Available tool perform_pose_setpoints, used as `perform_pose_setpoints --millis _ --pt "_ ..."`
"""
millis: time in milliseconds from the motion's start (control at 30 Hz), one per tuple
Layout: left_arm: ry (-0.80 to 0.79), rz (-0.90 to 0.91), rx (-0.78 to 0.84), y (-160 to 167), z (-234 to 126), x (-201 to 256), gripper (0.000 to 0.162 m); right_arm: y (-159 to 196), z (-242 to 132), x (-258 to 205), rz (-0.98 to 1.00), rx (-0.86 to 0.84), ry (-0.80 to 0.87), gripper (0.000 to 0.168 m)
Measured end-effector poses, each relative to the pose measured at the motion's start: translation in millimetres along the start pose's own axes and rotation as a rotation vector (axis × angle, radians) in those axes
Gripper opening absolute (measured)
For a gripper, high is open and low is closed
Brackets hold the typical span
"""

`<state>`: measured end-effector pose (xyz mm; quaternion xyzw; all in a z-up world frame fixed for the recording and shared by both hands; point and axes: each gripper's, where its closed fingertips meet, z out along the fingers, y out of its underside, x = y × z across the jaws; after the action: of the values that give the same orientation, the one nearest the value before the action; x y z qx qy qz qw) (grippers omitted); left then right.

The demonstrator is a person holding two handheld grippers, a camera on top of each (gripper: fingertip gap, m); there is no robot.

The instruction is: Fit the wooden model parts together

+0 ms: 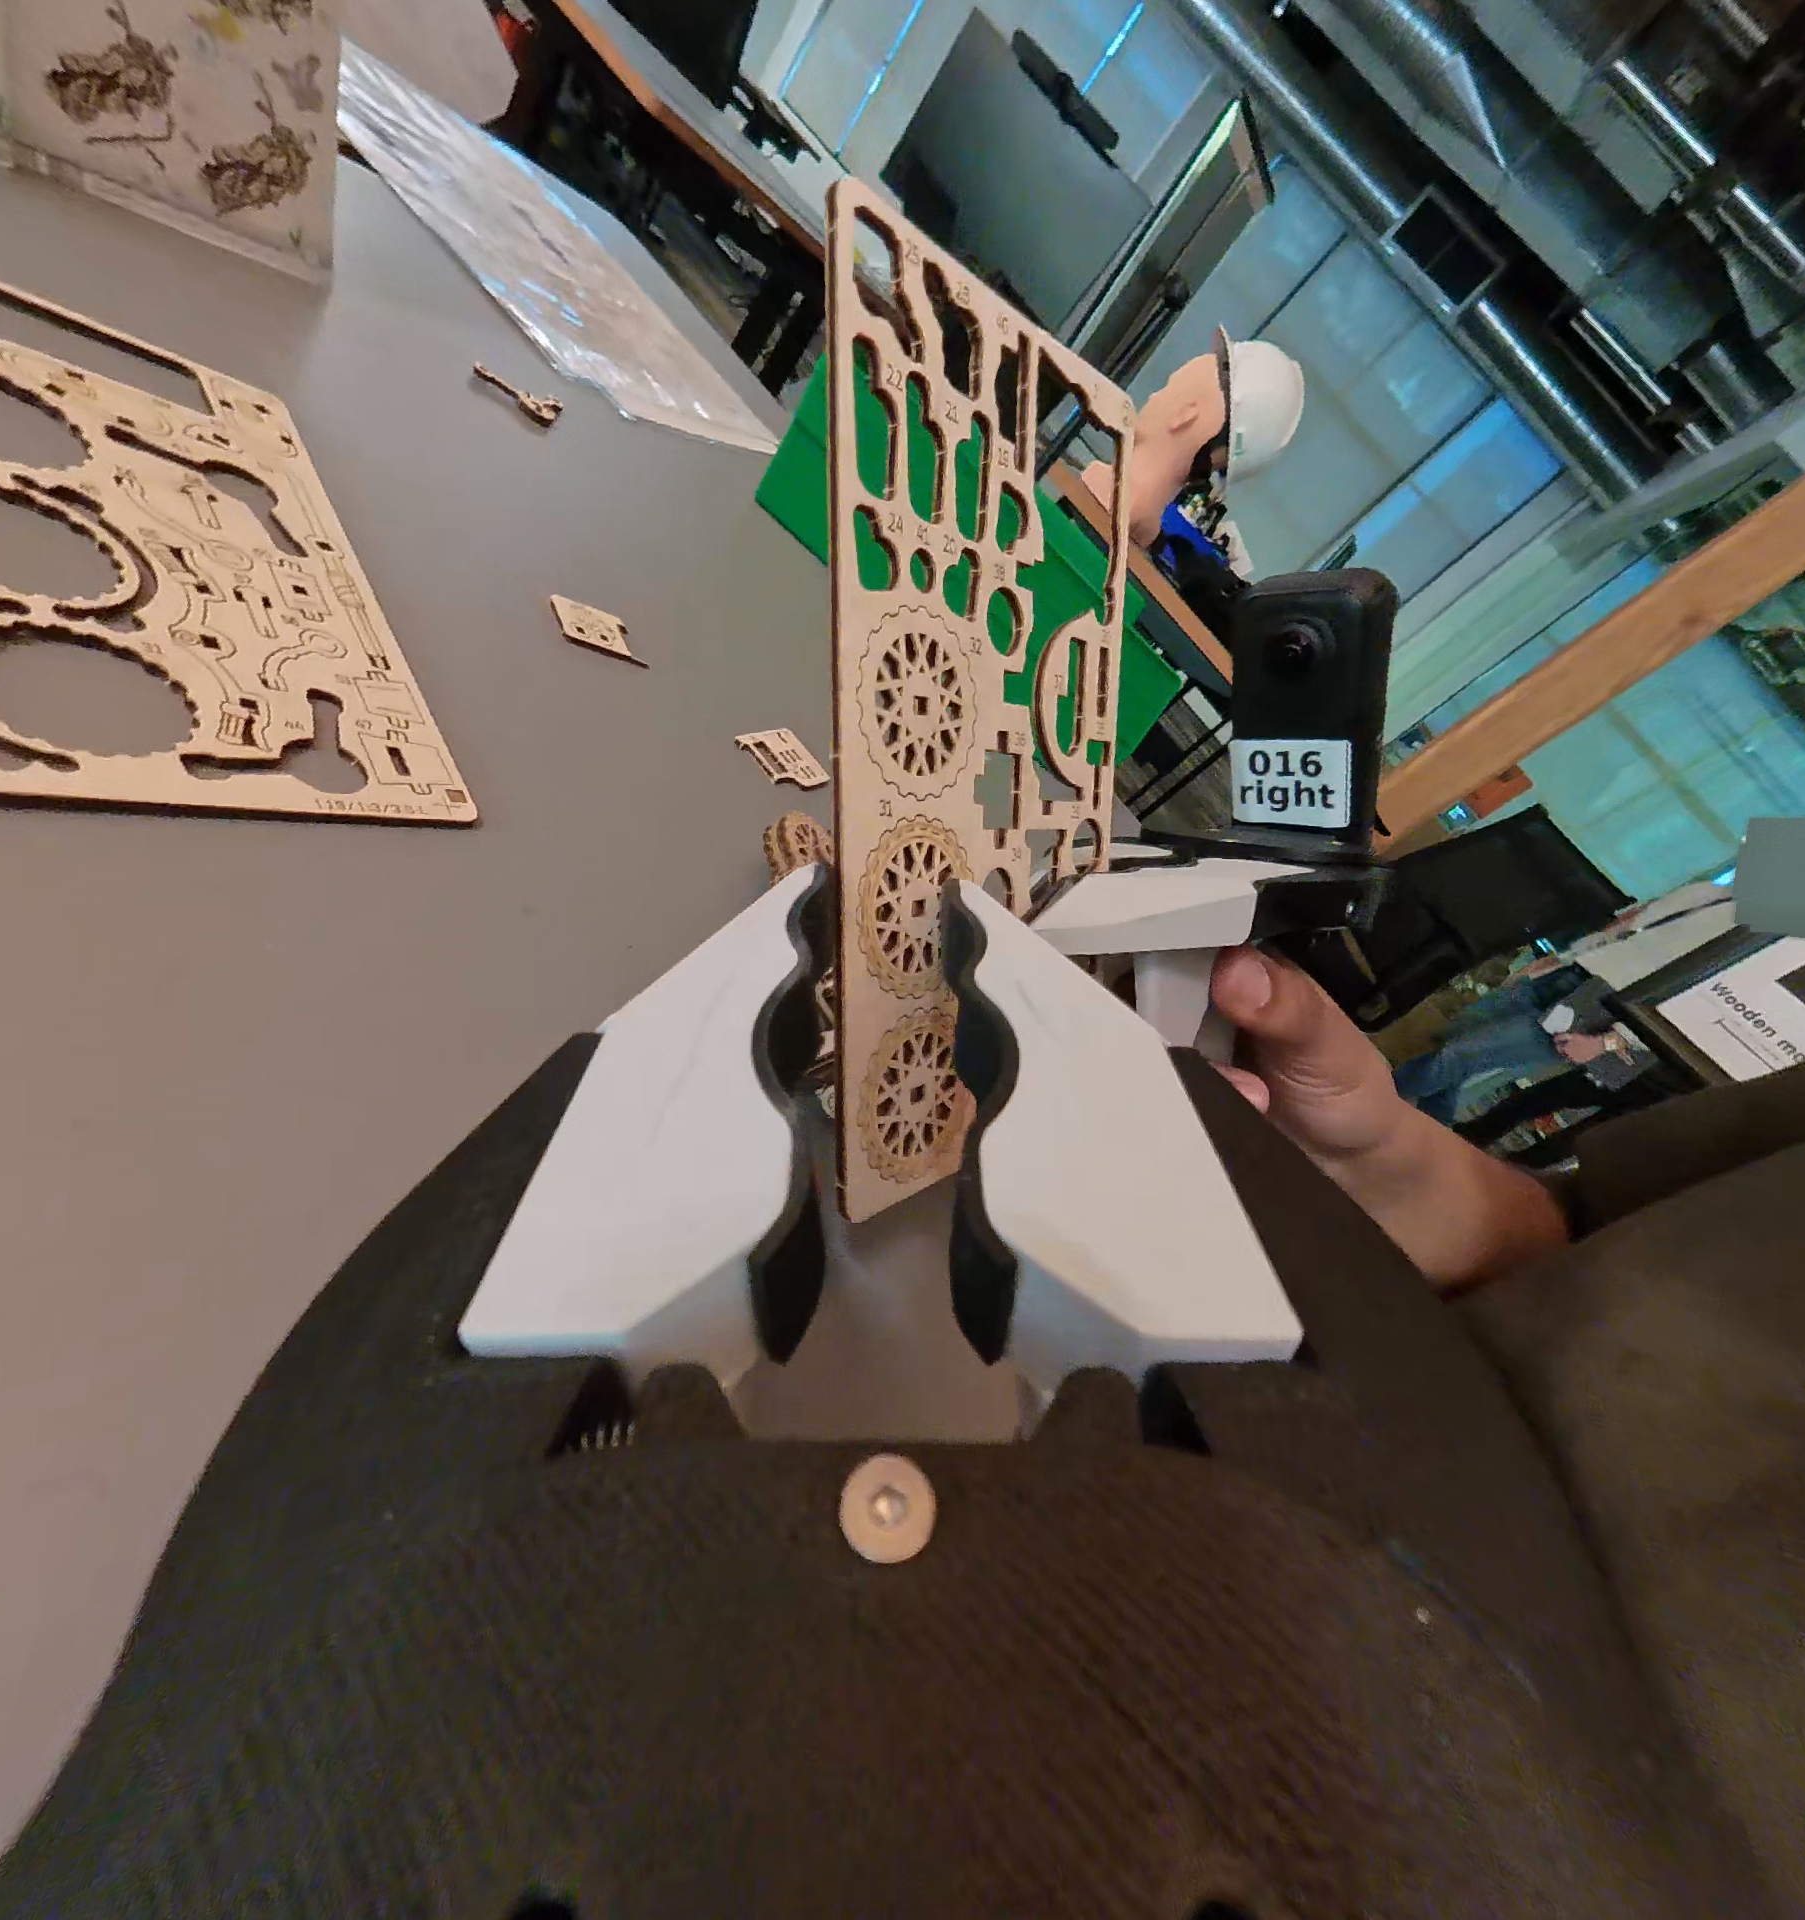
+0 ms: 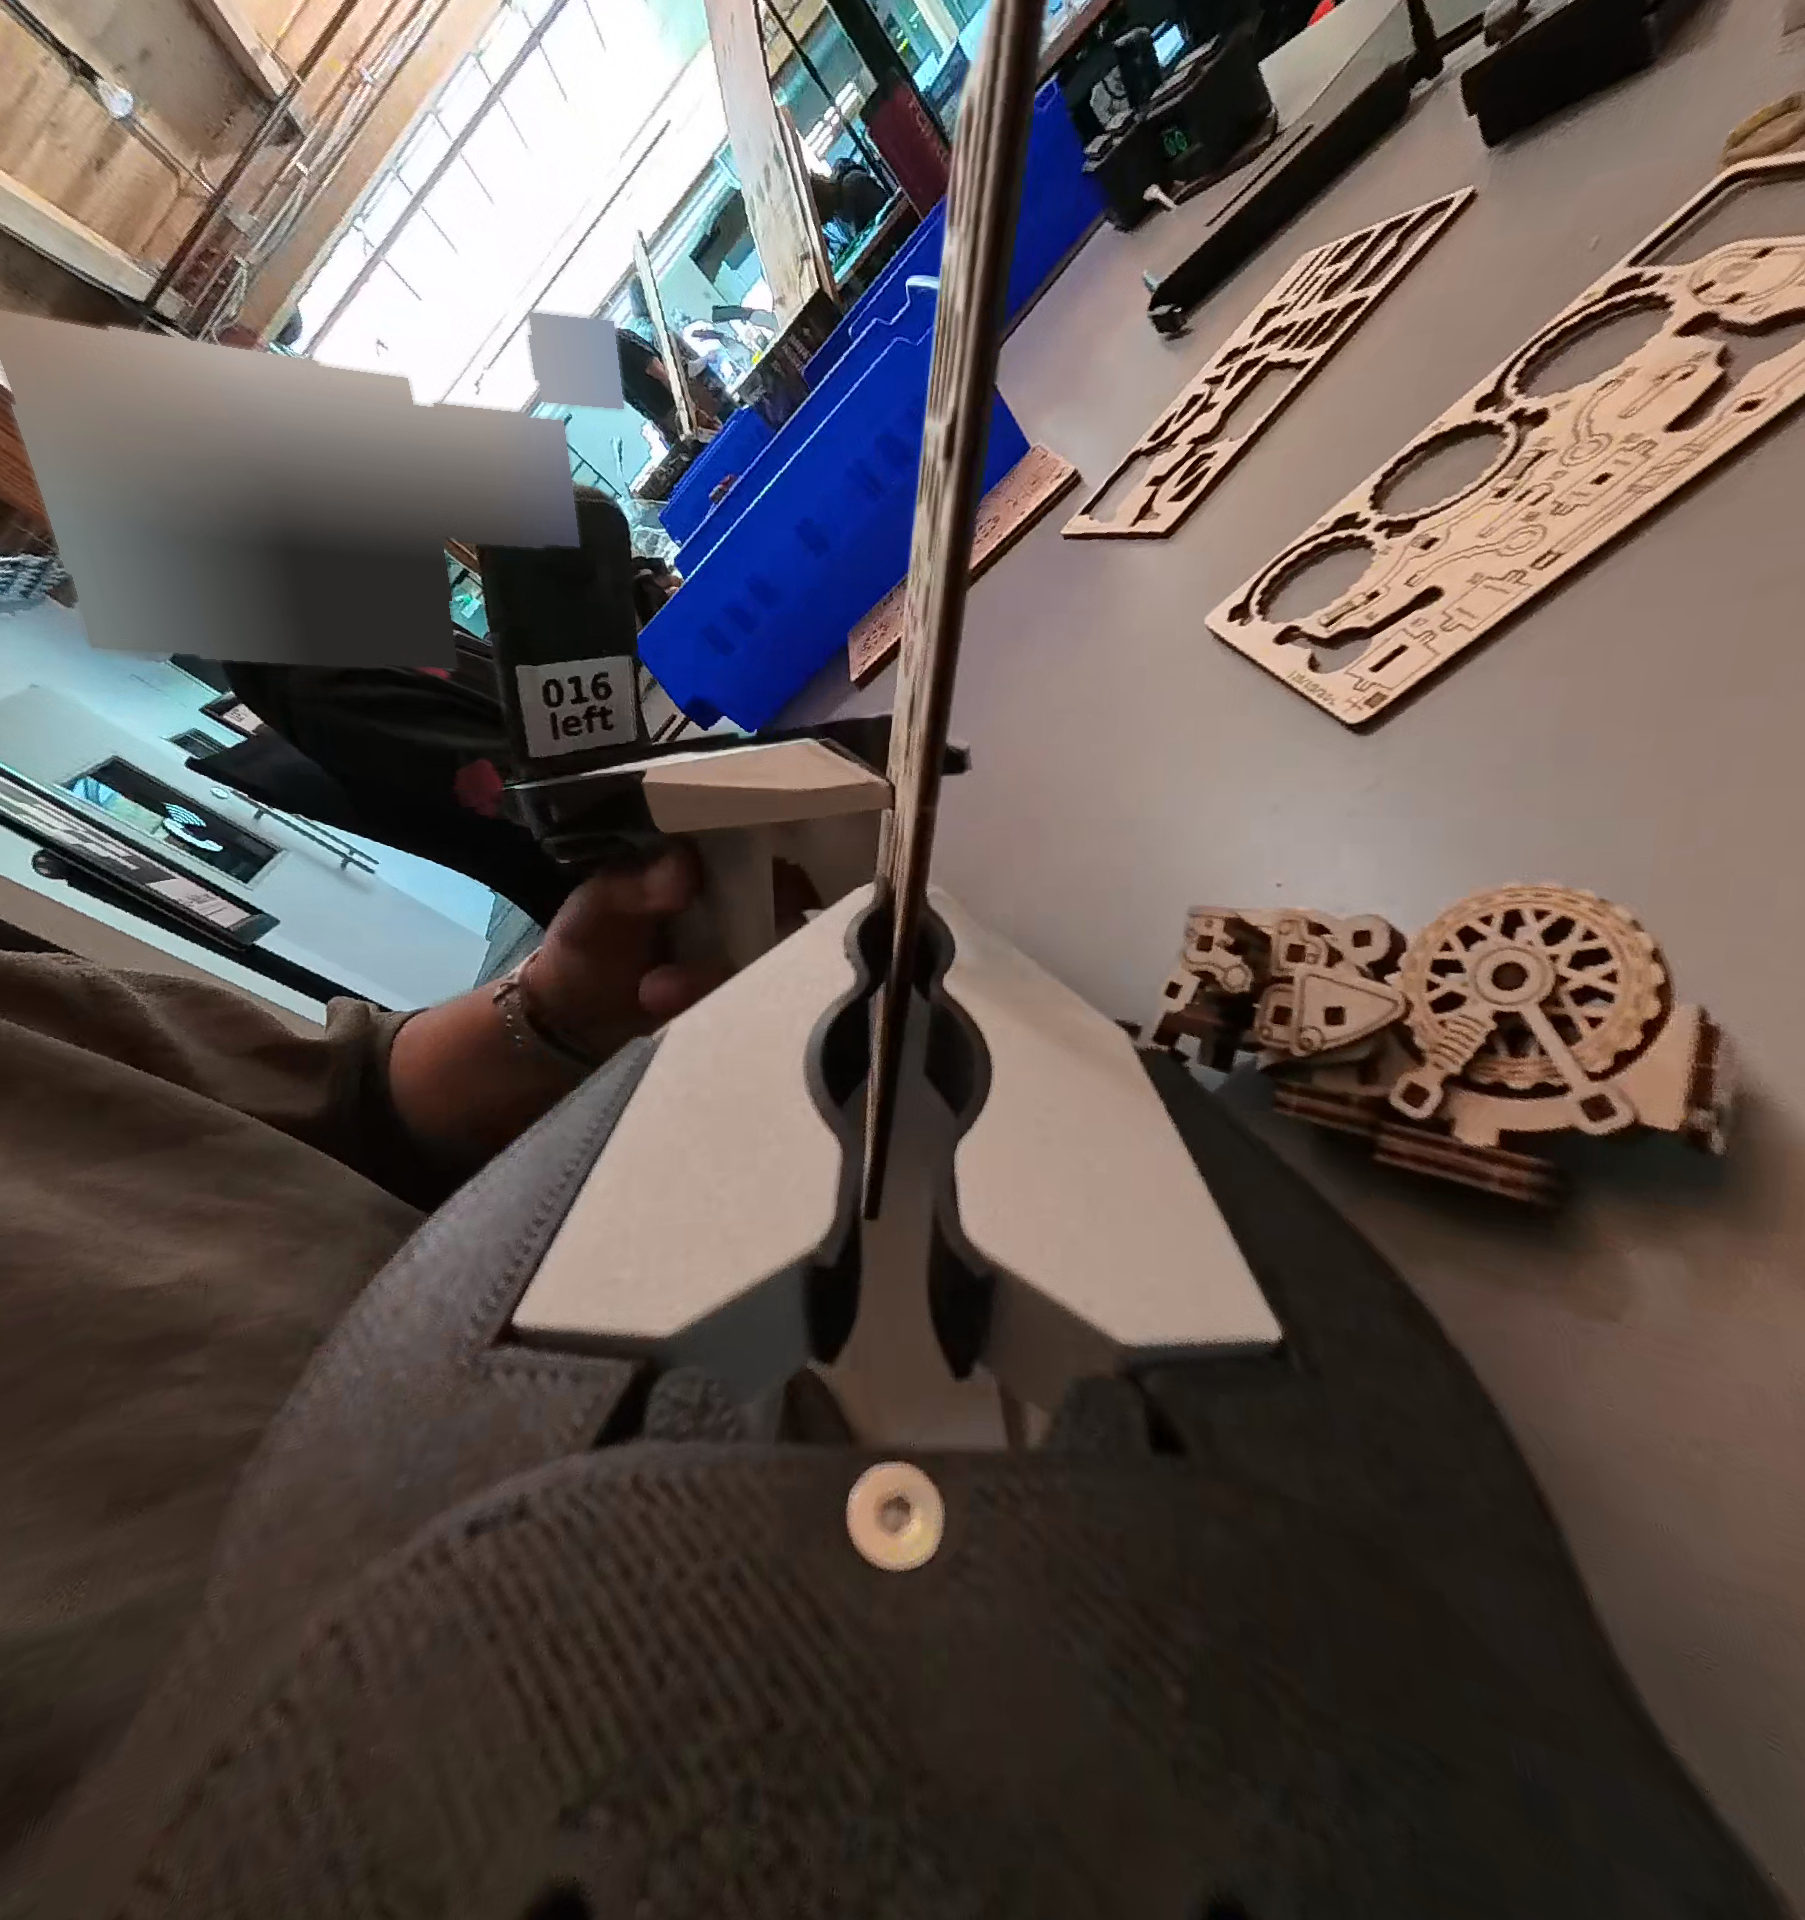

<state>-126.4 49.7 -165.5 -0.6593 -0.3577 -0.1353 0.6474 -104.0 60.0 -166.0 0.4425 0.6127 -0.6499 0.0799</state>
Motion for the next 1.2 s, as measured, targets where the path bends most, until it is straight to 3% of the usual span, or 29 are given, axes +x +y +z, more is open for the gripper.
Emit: perform_pose_setpoints --millis 333,533,800,1200 --pt "-0.032 -0.123 0.002 3 -9 -5 0.017 4 8 -2 -0.004 -0.038 -0.025 0.002" --pt "-0.022 -0.094 0.034 0 -17 -2 0.017 1 13 -7 -0.013 -0.055 -0.063 0.001" --pt "0.109 -0.123 0.039 -4 -27 3 0.015 0 13 -12 -0.004 -0.049 -0.091 0.001" --pt "0.057 -0.107 0.012 -3 -22 -4 0.006 4 9 -5 0.003 -0.062 -0.056 0.001"
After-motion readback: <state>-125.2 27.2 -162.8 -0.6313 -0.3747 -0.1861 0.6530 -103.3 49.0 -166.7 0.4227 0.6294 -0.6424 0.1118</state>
